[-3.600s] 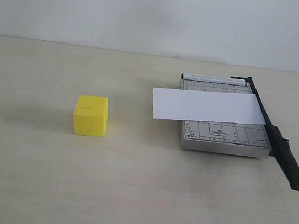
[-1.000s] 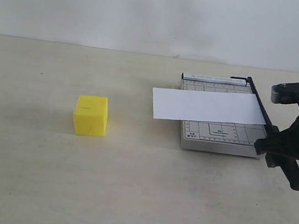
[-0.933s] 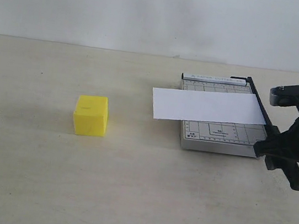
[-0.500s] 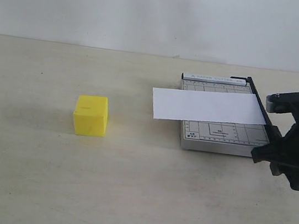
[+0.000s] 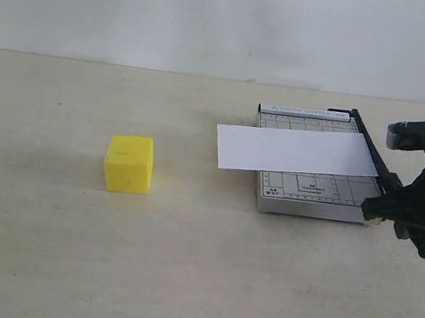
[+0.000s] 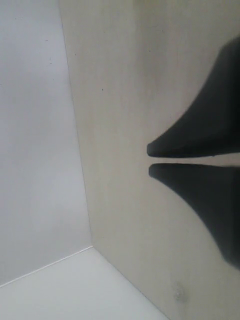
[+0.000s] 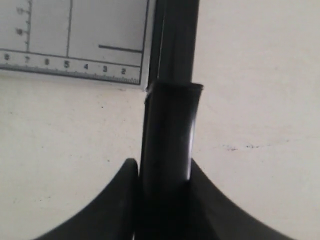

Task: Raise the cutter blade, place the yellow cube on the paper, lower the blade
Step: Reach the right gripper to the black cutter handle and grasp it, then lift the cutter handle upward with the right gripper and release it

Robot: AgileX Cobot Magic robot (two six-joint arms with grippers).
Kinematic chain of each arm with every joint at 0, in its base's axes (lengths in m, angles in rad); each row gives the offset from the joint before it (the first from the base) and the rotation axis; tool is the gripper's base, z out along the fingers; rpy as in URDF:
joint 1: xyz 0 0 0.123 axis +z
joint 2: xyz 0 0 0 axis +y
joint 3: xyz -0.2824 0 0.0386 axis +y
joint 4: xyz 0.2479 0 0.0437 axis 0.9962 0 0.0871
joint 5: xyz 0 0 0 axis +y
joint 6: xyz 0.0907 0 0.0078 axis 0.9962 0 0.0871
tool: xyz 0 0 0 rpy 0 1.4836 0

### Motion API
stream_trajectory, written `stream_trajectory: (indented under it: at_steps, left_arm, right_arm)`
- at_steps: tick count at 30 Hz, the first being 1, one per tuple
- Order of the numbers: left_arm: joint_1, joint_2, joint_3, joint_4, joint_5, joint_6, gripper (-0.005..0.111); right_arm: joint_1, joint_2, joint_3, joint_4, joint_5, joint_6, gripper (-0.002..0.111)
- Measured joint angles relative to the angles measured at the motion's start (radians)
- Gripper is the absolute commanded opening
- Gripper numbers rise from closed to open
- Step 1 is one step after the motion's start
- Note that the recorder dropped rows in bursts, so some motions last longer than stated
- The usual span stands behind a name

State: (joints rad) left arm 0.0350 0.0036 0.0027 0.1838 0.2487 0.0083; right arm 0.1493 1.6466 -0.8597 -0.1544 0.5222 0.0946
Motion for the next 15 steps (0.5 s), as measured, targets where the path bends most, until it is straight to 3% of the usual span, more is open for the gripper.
stream_trajectory:
  at_steps: [15]
  left_arm:
    - [0.0, 0.0, 0.0, 0.0, 0.0, 0.0, 0.004]
  right_arm:
    - [0.0, -0.132, -0.109, 0.005, 0.098, -0.019, 0.009]
